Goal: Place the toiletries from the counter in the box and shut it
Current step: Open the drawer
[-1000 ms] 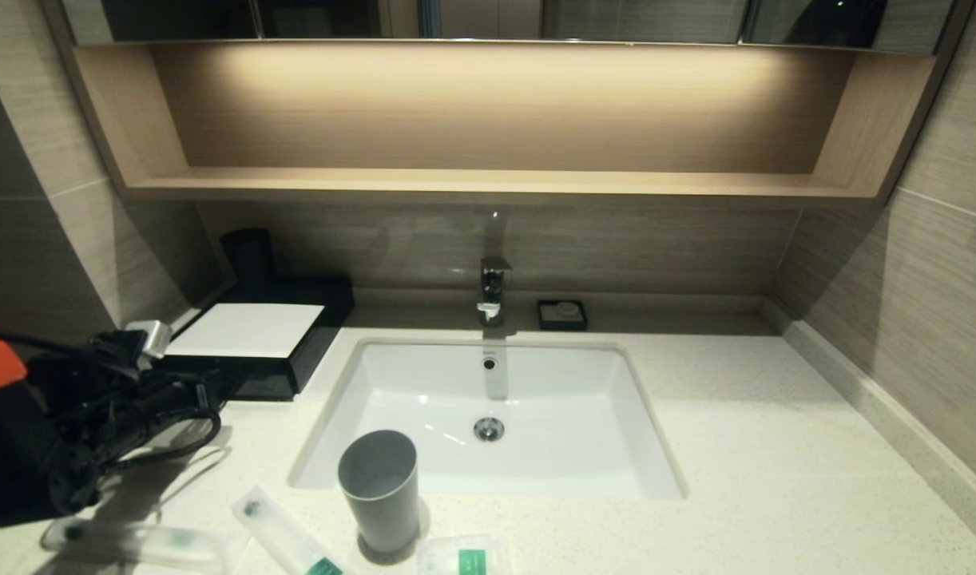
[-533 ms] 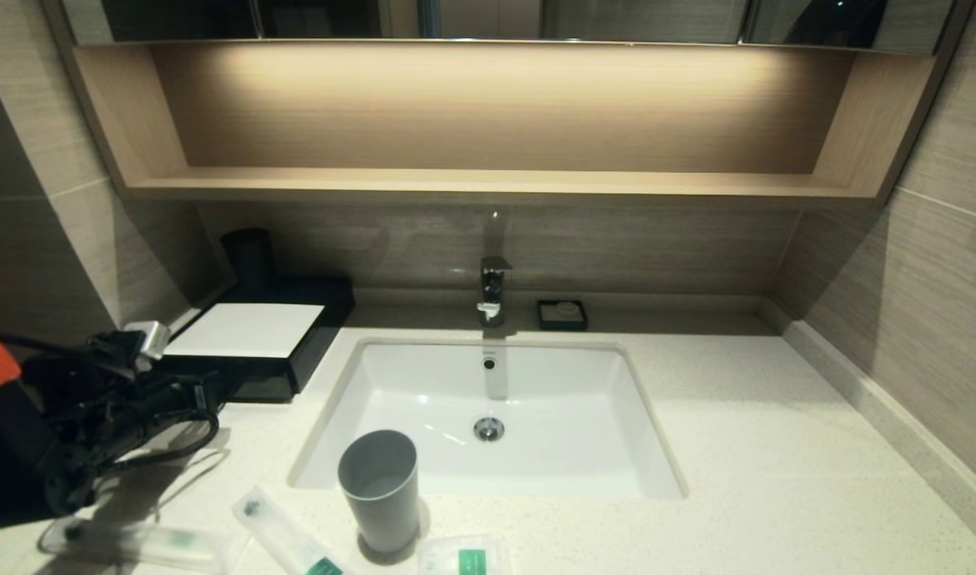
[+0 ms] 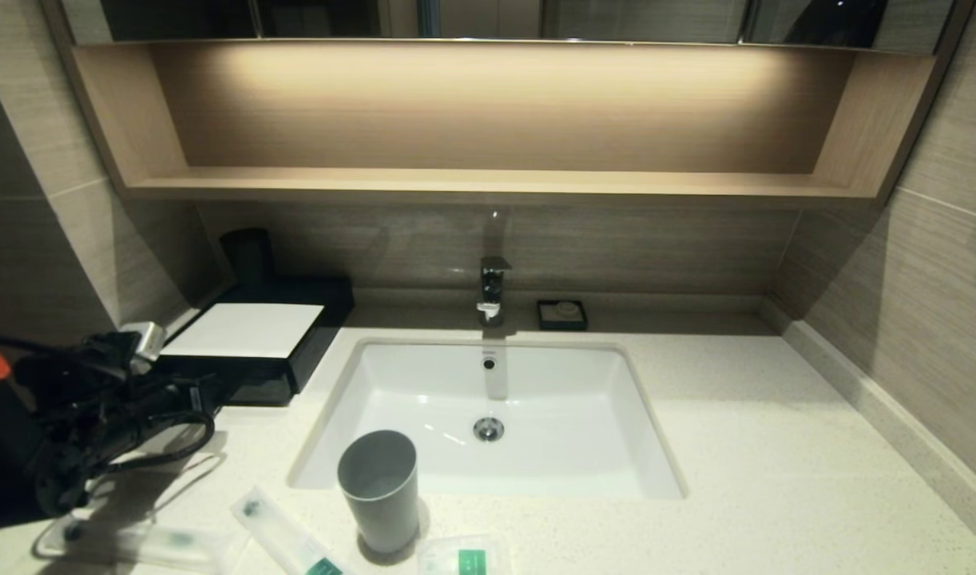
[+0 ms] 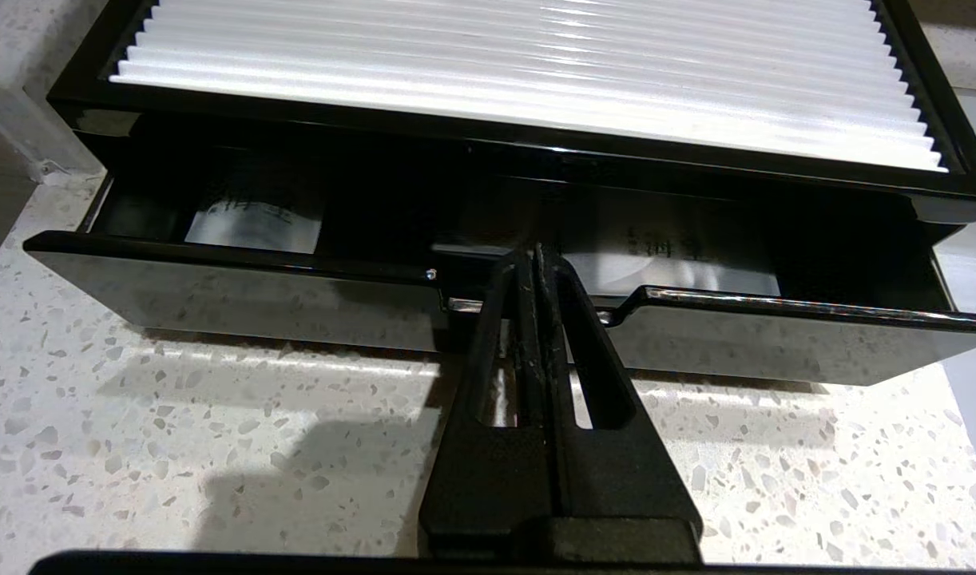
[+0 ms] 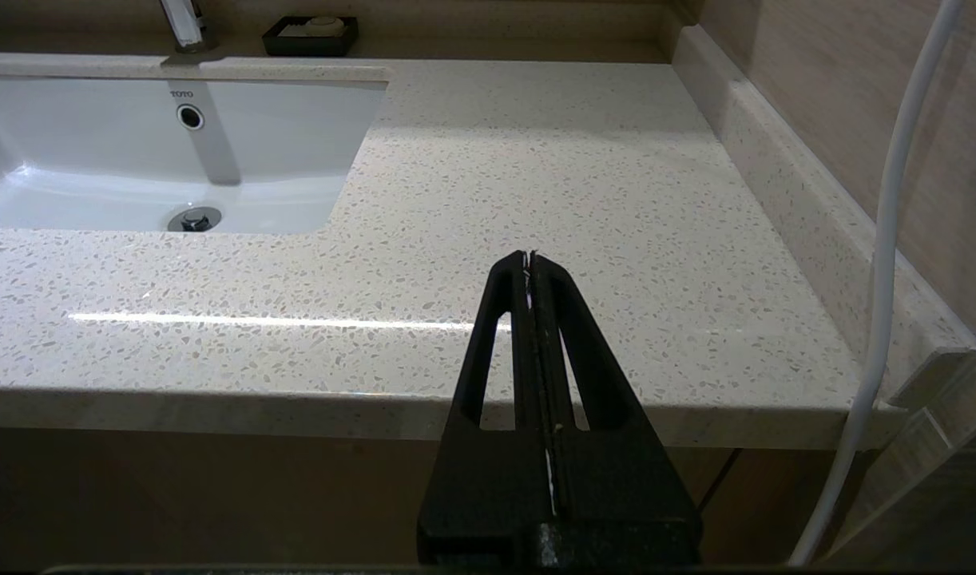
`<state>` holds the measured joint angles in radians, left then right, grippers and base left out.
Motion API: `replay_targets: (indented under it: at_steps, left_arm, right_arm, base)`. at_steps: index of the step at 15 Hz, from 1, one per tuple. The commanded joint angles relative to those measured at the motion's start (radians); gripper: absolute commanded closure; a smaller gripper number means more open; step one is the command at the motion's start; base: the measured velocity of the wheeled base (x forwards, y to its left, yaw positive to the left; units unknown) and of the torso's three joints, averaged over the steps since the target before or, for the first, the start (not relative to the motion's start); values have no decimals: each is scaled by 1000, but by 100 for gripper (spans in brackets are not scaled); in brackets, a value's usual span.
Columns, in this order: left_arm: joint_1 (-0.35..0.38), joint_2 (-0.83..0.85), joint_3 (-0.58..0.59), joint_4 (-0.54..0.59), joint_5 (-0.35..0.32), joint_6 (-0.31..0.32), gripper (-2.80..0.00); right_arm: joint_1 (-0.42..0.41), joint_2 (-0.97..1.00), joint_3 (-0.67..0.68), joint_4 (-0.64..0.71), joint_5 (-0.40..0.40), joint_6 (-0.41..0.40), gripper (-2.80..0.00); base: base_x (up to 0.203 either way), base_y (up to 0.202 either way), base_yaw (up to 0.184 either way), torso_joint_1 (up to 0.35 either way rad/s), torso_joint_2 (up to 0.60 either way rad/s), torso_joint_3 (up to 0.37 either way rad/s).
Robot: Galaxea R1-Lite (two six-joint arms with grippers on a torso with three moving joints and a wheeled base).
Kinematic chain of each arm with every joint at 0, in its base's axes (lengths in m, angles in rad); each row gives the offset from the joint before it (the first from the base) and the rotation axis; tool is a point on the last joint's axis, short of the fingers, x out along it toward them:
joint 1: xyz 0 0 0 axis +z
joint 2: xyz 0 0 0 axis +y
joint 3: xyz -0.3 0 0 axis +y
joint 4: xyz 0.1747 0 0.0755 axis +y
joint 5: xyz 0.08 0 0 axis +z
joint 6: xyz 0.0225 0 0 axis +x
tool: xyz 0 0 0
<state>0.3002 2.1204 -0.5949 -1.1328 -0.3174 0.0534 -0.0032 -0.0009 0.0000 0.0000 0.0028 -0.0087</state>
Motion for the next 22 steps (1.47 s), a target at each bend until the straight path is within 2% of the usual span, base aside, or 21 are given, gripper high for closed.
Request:
replay_targets:
  at_steps: [1,6,11,16,22]
  left_arm:
    - [0,-13,12,-7,-2,0,0]
    - [6,-39,41,-7,-2,3,0]
    - [42,-46,41,20,-2,46,0]
    - [45,-67,75,34,-2,74,0]
    - [44,-127,102,59,-4,75,0]
  right_arm:
    - [0,1,2,0,0,-1,0]
    - [0,1,2,0,0,-1,0]
    - [0,0,2,0,0,-1,0]
    - [0,1,2,0,2,-1,0]
    - [0,1,2,0,2,1,0]
  base:
    - [0,0,0,0,0,0]
    - [0,0,0,0,0,0]
    - [0,0,0,0,0,0]
    - [0,0,0,0,0,0]
    - [0,0,0,0,0,0]
